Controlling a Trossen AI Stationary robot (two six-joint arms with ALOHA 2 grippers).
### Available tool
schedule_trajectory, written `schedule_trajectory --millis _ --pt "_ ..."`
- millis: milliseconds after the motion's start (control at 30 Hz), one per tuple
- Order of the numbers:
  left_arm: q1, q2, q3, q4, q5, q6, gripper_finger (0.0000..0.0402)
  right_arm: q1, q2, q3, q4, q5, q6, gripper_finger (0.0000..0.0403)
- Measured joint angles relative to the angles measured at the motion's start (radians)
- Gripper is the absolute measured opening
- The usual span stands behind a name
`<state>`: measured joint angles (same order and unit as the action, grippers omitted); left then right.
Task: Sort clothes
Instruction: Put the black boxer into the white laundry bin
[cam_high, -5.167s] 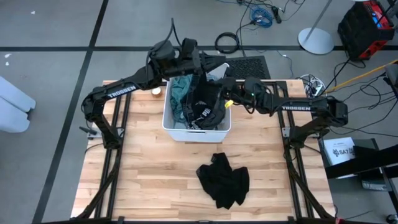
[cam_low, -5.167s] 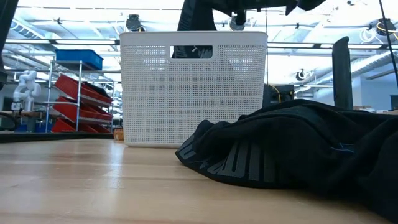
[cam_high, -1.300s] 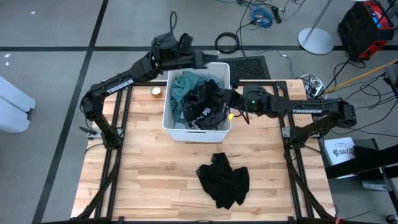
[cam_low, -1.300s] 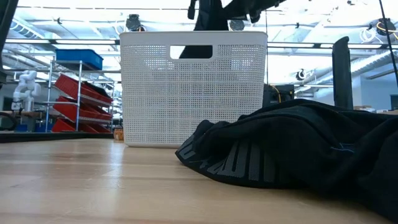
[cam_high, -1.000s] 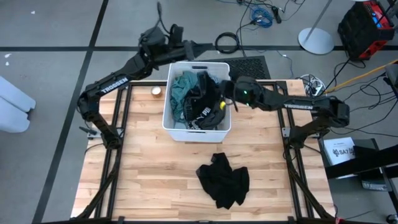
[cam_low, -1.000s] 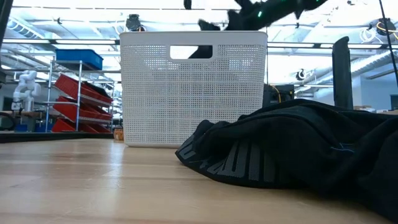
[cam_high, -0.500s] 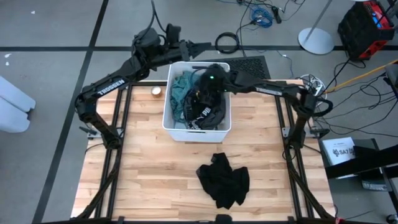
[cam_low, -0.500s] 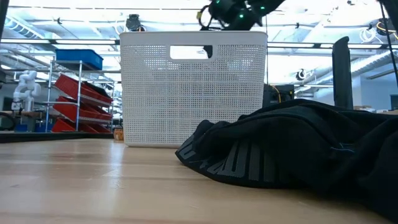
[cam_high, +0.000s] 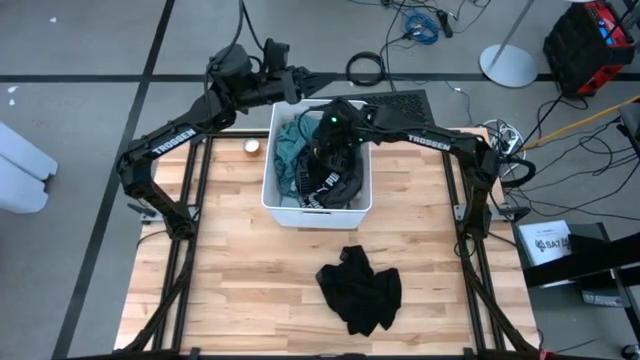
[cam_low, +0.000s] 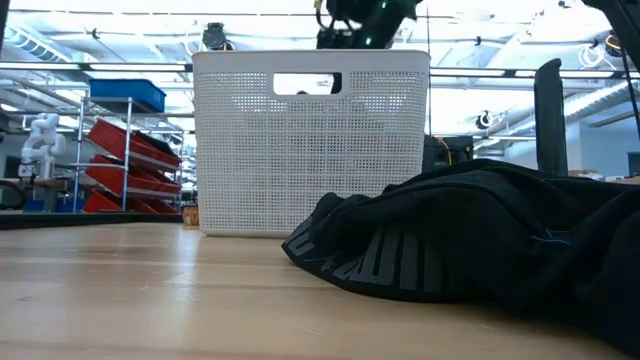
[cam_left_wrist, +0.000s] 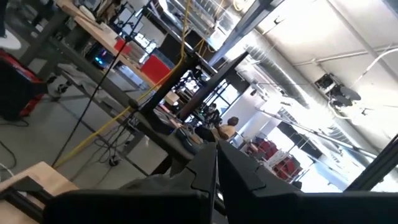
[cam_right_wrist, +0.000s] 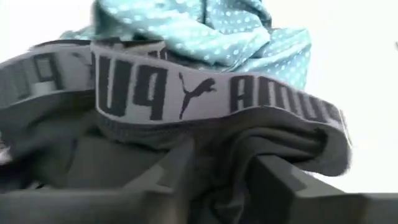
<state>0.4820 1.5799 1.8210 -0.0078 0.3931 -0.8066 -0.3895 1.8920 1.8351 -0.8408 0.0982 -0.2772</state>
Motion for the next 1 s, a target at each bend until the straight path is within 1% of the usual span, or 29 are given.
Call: schedule_trajectory --millis 200,333,400,467,533,633,733,800,900,1000 --pt "0.0 -0.028 0.0 -0.003 -0.001 0.077 0.0025 0.012 -0.01 0.145 -0.265 -0.014 -0.022 0.0215" --pt "0.002 -0.071 -0.001 -0.031 -0.012 0.108 0.0025 0.01 -0.051 0.186 -0.372 -0.12 -0.016 0.0256" --pt "0.004 -0.107 -0.001 -0.089 -0.032 0.151 0.0025 0.011 -0.077 0.185 -0.402 -0.155 -0.016 0.0268" --pt "0.005 -0.153 -0.001 -0.171 -0.064 0.198 0.0025 0.012 -0.11 0.185 -0.412 -0.16 -0.007 0.0275" --pt "0.003 -0.198 -0.001 -0.281 -0.108 0.248 0.0025 0.012 -0.15 0.185 -0.42 -0.171 0.017 0.0276" --pt "-0.02 -0.261 -0.001 -0.482 -0.168 0.297 0.0025 0.01 -0.208 0.186 -0.44 -0.246 0.058 0.0274" --pt "-0.084 -0.304 -0.001 -0.691 -0.23 0.324 0.0025 0.019 -0.267 0.185 -0.488 -0.359 0.089 0.0271" --pt "-0.156 -0.32 -0.011 -0.79 -0.291 0.32 0.0025 0.029 -0.314 0.169 -0.51 -0.419 0.106 0.0271" --pt "-0.284 -0.333 -0.069 -0.831 -0.349 0.301 0.0025 0.064 -0.399 0.09 -0.495 -0.444 0.149 0.0271" --pt "-0.417 -0.333 -0.139 -0.823 -0.369 0.266 0.0025 0.114 -0.507 -0.044 -0.454 -0.442 0.217 0.0271"
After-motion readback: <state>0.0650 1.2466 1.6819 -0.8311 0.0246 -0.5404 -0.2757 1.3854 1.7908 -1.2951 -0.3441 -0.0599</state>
